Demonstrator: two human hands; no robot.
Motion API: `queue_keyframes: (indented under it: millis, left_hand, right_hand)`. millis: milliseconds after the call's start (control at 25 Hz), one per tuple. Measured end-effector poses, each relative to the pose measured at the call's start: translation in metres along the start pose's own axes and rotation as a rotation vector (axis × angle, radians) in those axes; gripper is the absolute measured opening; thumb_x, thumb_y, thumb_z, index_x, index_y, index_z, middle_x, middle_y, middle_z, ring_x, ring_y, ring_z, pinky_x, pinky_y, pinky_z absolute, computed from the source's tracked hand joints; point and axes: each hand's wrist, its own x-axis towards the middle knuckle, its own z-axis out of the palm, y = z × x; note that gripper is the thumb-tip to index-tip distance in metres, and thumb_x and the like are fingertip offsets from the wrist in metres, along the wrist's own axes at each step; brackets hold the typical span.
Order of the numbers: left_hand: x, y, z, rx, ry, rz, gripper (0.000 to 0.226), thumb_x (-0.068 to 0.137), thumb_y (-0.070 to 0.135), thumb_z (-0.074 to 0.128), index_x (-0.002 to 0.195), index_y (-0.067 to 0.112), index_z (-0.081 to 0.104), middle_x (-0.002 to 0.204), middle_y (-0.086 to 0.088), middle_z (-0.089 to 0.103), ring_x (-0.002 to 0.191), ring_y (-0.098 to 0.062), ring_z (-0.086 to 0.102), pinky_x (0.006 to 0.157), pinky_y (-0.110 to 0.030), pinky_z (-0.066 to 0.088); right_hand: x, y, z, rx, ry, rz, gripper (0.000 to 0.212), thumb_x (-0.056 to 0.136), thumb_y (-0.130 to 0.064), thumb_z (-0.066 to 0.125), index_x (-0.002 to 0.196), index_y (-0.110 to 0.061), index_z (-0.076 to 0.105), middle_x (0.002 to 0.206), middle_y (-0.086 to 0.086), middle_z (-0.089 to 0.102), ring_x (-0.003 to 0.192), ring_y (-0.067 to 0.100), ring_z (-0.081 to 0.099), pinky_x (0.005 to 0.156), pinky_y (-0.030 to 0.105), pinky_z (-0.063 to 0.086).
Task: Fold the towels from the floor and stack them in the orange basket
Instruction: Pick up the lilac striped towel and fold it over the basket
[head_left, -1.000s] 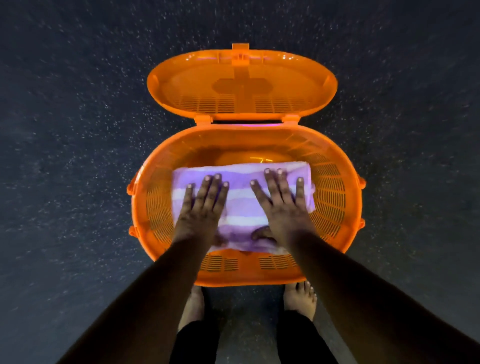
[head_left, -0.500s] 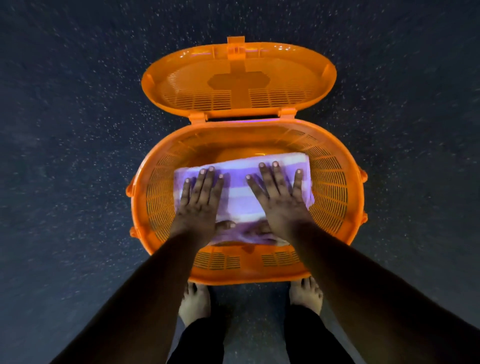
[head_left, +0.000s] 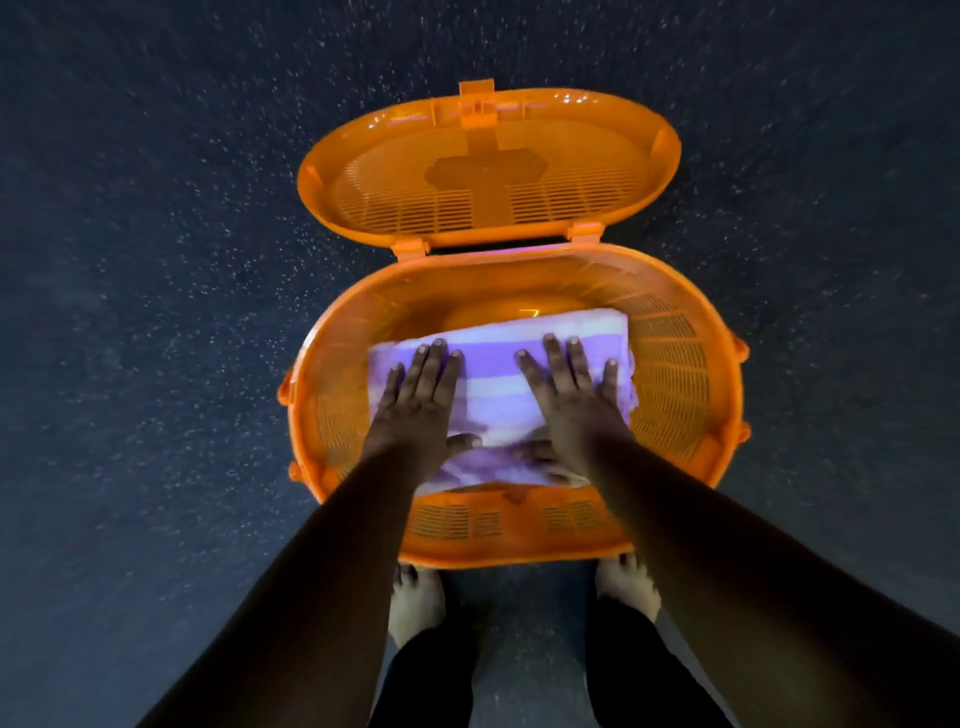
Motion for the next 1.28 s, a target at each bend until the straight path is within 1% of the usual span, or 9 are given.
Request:
queue_keyframes:
  millis: [80, 160, 280, 400, 600, 880, 1120, 1200, 1280]
  left_hand:
    - [-0.024, 0.015, -0.033, -0.087, -0.097, -0.096, 0.107, 0.09, 0.065, 0.06, 0.161, 0.02, -0.006, 0.171, -0.009, -0.007, 0.159, -0.026, 0.002, 0.127, -0.046, 0.006]
    - [-0.054, 0.034, -0.074, -0.13, -0.202, -0.151, 0.103, 0.093, 0.066, 0.056, 0.163, 0.027, -0.009, 0.171, -0.005, -0.016, 0.159, -0.027, 0.002, 0.129, -0.044, 0.005]
    - [-0.097, 0.064, -0.14, -0.214, -0.301, -0.215, 0.108, 0.088, 0.066, 0.062, 0.164, 0.027, -0.005, 0.172, -0.002, -0.01, 0.159, -0.028, 0.009, 0.127, -0.043, 0.013]
    - [-0.154, 0.104, -0.229, -0.262, -0.309, -0.262, 0.11, 0.086, 0.066, 0.065, 0.165, 0.026, 0.0, 0.173, -0.002, -0.004, 0.158, -0.029, 0.013, 0.126, -0.041, 0.015]
    - [-0.25, 0.164, -0.373, -0.19, -0.269, -0.178, 0.107, 0.086, 0.063, 0.067, 0.165, 0.025, 0.005, 0.173, -0.002, 0.003, 0.158, -0.025, 0.012, 0.125, -0.039, 0.016]
    - [-0.334, 0.227, -0.481, 0.012, -0.236, 0.173, 0.11, 0.084, 0.072, 0.063, 0.165, 0.025, 0.005, 0.173, -0.003, 0.003, 0.159, -0.026, 0.01, 0.127, -0.044, 0.015]
    - [-0.399, 0.301, -0.52, 0.314, -0.24, 0.637, 0.109, 0.085, 0.073, 0.061, 0.165, 0.021, 0.006, 0.173, -0.006, 0.006, 0.158, -0.026, 0.012, 0.127, -0.043, 0.018]
    - [-0.414, 0.322, -0.521, 0.358, -0.265, 0.699, 0.11, 0.085, 0.073, 0.061, 0.165, 0.021, 0.006, 0.173, -0.006, 0.007, 0.158, -0.027, 0.014, 0.127, -0.043, 0.019]
    - [-0.459, 0.367, -0.51, 0.445, -0.279, 0.86, 0.111, 0.084, 0.075, 0.06, 0.165, 0.022, 0.006, 0.173, -0.005, 0.007, 0.158, -0.026, 0.015, 0.127, -0.044, 0.019]
  right_hand:
    - [-0.03, -0.008, -0.021, 0.134, -0.045, 0.044, 0.11, 0.086, -0.073, 0.057, 0.163, -0.027, -0.007, 0.171, 0.008, -0.014, 0.158, 0.034, -0.008, 0.12, 0.07, 0.011]
    - [-0.069, -0.017, -0.051, 0.266, -0.049, 0.107, 0.101, 0.09, -0.068, 0.056, 0.164, -0.026, 0.0, 0.172, 0.007, -0.005, 0.158, 0.031, 0.0, 0.122, 0.064, 0.012]
    - [-0.131, -0.03, -0.099, 0.437, -0.068, 0.223, 0.104, 0.089, -0.067, 0.061, 0.164, -0.027, 0.002, 0.172, 0.005, 0.001, 0.158, 0.029, 0.006, 0.122, 0.06, 0.016]
    - [-0.216, -0.044, -0.166, 0.46, -0.049, 0.278, 0.112, 0.083, -0.072, 0.064, 0.164, -0.026, 0.001, 0.172, 0.006, 0.003, 0.158, 0.03, 0.006, 0.12, 0.062, 0.021]
    - [-0.374, -0.064, -0.267, 0.536, 0.042, 0.333, 0.119, 0.076, -0.074, 0.07, 0.163, -0.026, 0.005, 0.17, 0.01, 0.009, 0.156, 0.033, 0.012, 0.12, 0.059, 0.024]
    - [-0.553, -0.09, -0.318, 0.598, 0.269, 0.513, 0.123, 0.073, -0.077, 0.069, 0.163, -0.02, 0.007, 0.168, 0.012, 0.018, 0.154, 0.032, 0.02, 0.122, 0.055, 0.023]
    - [-0.696, -0.135, -0.278, 0.811, 0.476, 0.887, 0.125, 0.073, -0.078, 0.068, 0.163, -0.017, 0.006, 0.167, 0.009, 0.019, 0.154, 0.029, 0.018, 0.124, 0.053, 0.022]
    - [-0.728, -0.141, -0.266, 0.84, 0.511, 0.939, 0.125, 0.073, -0.08, 0.066, 0.163, -0.017, 0.006, 0.168, 0.009, 0.018, 0.155, 0.029, 0.017, 0.123, 0.054, 0.022]
    - [-0.796, -0.162, -0.232, 0.913, 0.597, 1.111, 0.125, 0.074, -0.082, 0.064, 0.163, -0.019, 0.005, 0.168, 0.009, 0.017, 0.155, 0.029, 0.016, 0.124, 0.054, 0.022]
